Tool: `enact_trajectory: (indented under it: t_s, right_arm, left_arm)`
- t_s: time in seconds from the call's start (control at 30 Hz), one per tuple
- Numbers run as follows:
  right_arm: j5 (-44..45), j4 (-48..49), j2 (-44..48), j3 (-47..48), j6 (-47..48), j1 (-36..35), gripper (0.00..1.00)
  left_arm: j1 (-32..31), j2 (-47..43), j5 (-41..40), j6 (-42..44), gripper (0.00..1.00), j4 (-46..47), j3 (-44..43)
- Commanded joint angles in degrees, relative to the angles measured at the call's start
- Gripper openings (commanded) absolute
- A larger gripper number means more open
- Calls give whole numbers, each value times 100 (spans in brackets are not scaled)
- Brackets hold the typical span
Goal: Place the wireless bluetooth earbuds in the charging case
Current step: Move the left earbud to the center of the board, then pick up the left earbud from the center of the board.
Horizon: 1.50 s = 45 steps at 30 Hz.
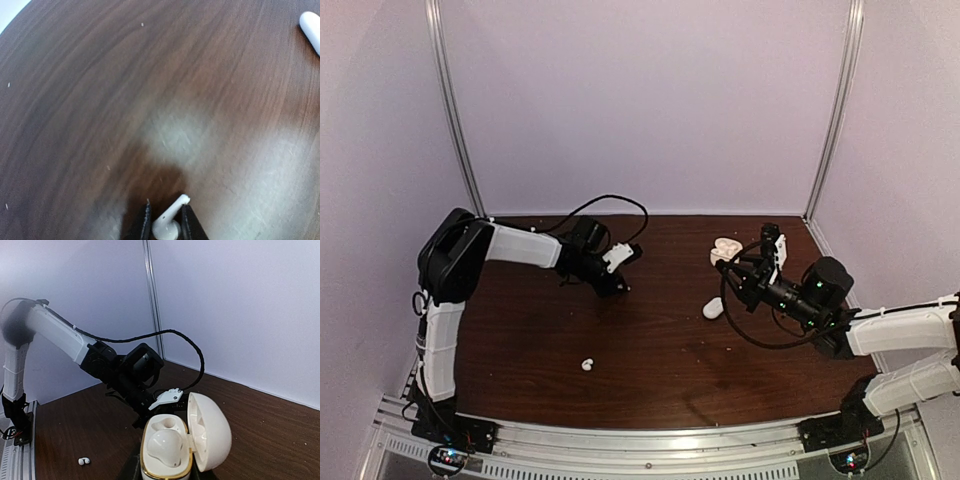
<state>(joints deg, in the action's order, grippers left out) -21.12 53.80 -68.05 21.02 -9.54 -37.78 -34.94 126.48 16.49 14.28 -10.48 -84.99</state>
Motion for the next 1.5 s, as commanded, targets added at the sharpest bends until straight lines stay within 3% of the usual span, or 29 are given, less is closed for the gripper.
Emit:
enact_trajectory:
  t_s: [0.0, 0.2, 0.37, 0.8, 1.17, 1.47]
  right_arm:
    - [-106, 148, 125, -87, -100, 38, 0]
    - [-167, 230, 46, -80, -140, 38, 0]
    - [-254, 316, -70, -37, -186, 35, 0]
    - [-230, 229, -24, -3, -175, 35, 0]
    - [-249, 131, -48, 102, -144, 38, 0]
    - [-247, 130, -90, 166, -167, 34, 0]
  left_arm:
    - [-135, -533, -629, -701, 14, -340, 875]
    - [-189, -1366, -556, -2244, 15, 214, 2205]
    - [-432, -1751, -637, -2677, 20, 959, 2959]
    - [-496, -1885, -547, -2475, 42, 3470, 4424]
    - [-496, -1904, -583, -2201, 43, 5040, 5450]
    - [-496, -1483, -566, -1625, 42, 5355, 5257]
